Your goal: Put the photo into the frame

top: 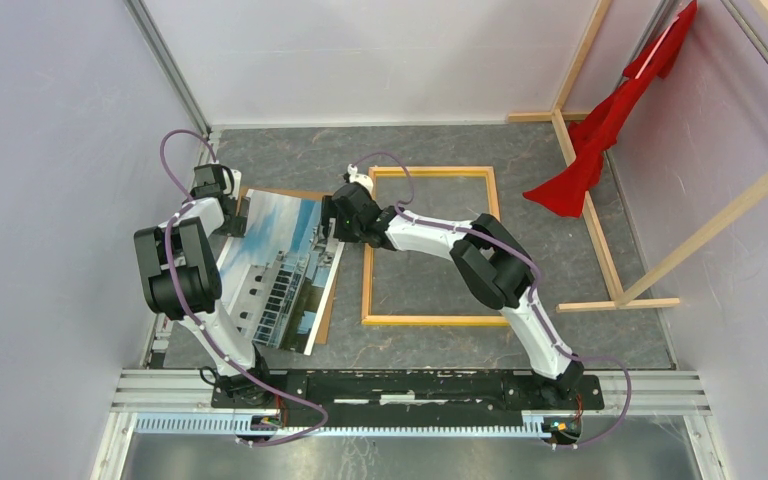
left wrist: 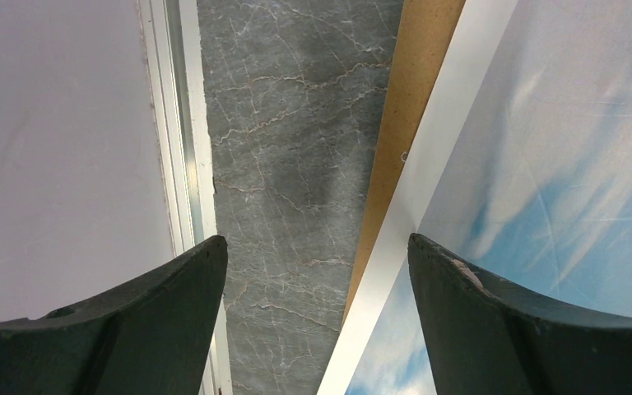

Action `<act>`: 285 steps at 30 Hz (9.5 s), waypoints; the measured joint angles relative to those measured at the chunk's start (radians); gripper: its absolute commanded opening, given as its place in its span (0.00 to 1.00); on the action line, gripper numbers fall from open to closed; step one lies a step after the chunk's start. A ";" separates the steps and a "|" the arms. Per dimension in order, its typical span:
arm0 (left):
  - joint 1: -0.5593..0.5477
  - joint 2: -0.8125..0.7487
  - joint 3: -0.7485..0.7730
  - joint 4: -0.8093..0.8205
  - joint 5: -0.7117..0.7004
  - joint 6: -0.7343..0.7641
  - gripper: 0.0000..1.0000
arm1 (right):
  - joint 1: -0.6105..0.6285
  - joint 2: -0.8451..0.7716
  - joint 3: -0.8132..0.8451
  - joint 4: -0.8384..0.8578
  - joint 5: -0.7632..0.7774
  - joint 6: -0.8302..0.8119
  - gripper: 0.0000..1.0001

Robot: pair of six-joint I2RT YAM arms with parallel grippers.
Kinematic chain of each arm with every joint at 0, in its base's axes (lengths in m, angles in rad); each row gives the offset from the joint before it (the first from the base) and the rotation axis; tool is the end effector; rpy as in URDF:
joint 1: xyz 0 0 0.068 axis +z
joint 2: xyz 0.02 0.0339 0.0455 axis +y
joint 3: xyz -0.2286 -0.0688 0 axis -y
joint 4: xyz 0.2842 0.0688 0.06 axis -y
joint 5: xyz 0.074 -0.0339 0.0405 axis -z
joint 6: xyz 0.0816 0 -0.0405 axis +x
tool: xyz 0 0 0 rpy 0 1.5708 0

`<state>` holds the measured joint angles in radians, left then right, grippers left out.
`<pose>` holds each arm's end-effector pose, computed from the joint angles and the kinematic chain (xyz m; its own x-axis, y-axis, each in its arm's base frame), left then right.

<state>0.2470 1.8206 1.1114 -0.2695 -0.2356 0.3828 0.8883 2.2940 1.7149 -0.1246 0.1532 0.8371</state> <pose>0.3995 0.1204 0.0682 -0.8823 0.1521 -0.4454 -0.0372 0.9209 0.3881 0.3628 0.4266 0.0795 -0.7884 0.1938 -0.5839 -0.1613 0.8508 0.5002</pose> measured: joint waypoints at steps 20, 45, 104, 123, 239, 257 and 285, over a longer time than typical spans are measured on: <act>0.000 0.000 0.000 0.000 0.000 0.001 0.87 | 0.002 -0.026 -0.109 0.203 -0.015 -0.024 0.83; -0.003 0.000 -0.004 0.006 0.000 0.009 0.86 | -0.014 -0.101 -0.201 0.410 -0.135 0.021 0.79; 0.072 -0.133 0.043 -0.282 0.159 0.008 1.00 | -0.453 -1.001 -0.125 -0.459 -0.116 -0.539 0.00; 0.072 -0.133 0.043 -0.285 0.161 0.008 1.00 | -0.260 -1.041 -0.103 -0.793 0.537 -0.785 0.00; 0.072 -0.171 -0.033 -0.245 0.156 0.008 1.00 | -0.210 -0.381 -0.170 -0.296 0.281 0.152 0.00; 0.072 -0.171 -0.034 -0.245 0.156 0.008 1.00 | -0.217 -0.321 -0.087 -0.379 0.277 0.069 0.00; 0.072 -0.171 -0.039 -0.244 0.150 0.009 1.00 | -0.222 -0.318 -0.096 -0.285 0.194 0.010 0.75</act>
<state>0.3187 1.6501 1.0721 -0.5137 -0.0860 0.3916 0.6662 1.9759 1.6188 -0.4091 0.3470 0.8467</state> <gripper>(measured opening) 0.996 0.748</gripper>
